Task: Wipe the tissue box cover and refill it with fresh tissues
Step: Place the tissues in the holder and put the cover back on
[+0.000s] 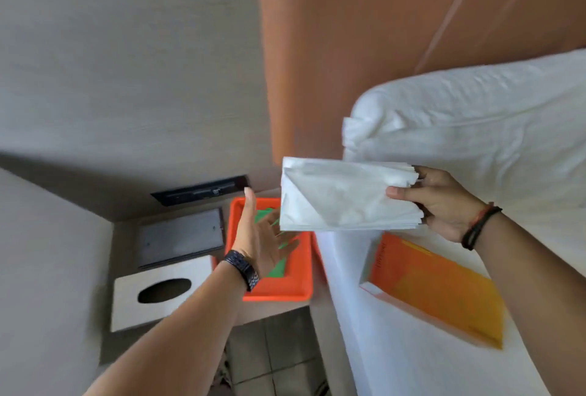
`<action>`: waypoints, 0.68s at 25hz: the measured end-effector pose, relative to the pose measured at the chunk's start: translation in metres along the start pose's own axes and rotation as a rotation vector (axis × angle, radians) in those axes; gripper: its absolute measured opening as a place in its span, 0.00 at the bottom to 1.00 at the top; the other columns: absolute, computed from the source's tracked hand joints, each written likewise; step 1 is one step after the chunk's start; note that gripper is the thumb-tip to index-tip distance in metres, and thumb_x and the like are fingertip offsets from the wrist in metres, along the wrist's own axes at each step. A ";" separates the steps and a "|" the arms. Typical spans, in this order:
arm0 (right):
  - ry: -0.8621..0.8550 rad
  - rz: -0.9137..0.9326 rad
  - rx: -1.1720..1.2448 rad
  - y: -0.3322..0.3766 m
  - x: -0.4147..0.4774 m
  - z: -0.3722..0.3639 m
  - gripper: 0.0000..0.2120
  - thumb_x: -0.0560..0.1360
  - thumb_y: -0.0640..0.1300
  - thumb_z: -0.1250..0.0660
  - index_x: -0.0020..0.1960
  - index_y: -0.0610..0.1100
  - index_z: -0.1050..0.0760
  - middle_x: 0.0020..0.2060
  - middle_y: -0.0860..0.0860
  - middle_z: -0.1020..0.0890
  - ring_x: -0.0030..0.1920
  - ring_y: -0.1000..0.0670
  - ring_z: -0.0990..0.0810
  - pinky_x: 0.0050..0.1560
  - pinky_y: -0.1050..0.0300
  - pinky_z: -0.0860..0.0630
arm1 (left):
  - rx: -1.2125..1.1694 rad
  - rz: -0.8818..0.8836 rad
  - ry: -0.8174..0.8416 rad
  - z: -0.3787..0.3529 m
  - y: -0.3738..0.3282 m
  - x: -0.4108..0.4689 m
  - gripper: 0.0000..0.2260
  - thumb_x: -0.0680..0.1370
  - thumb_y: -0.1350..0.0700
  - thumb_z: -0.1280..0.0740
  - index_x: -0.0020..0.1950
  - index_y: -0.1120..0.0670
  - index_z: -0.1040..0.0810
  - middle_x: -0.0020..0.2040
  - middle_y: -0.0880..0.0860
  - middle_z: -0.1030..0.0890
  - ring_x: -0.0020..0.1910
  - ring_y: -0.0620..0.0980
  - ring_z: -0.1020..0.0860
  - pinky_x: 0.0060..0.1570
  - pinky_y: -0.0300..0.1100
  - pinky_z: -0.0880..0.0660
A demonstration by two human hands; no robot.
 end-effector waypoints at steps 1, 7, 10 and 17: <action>0.046 -0.008 -0.008 0.003 0.013 -0.032 0.16 0.69 0.34 0.28 0.56 0.44 0.20 0.53 0.44 0.15 0.51 0.42 0.17 0.53 0.45 0.21 | -0.035 0.001 0.092 0.015 -0.020 -0.005 0.46 0.54 0.21 0.38 0.60 0.51 0.21 0.61 0.55 0.21 0.61 0.57 0.24 0.64 0.53 0.32; 0.173 -0.109 -0.095 -0.046 0.107 -0.233 0.13 0.72 0.31 0.30 0.52 0.46 0.20 0.46 0.47 0.16 0.41 0.49 0.17 0.38 0.53 0.18 | 0.175 -0.175 -0.092 0.187 -0.114 -0.012 0.17 0.67 0.49 0.25 0.52 0.56 0.17 0.51 0.57 0.16 0.48 0.55 0.18 0.43 0.47 0.21; 0.200 -0.172 -0.110 -0.090 0.148 -0.309 0.15 0.72 0.31 0.30 0.56 0.43 0.22 0.46 0.47 0.16 0.38 0.51 0.16 0.34 0.55 0.18 | 0.243 -0.163 -0.267 0.271 -0.135 -0.002 0.08 0.68 0.58 0.25 0.45 0.58 0.15 0.46 0.58 0.15 0.42 0.54 0.16 0.35 0.42 0.21; 0.095 -0.266 -0.266 -0.201 0.242 -0.409 0.10 0.71 0.33 0.28 0.45 0.46 0.22 0.44 0.45 0.16 0.42 0.45 0.17 0.37 0.53 0.20 | 0.433 -0.001 -0.524 0.419 -0.127 0.074 0.09 0.72 0.57 0.27 0.50 0.57 0.20 0.53 0.58 0.18 0.50 0.55 0.19 0.52 0.53 0.22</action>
Point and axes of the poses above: each hand's wrist, its own x-axis towards the middle knuckle, its own z-axis out of the back of the hand, y = z × x, the point moved 4 cm from there along x, towards the middle knuckle
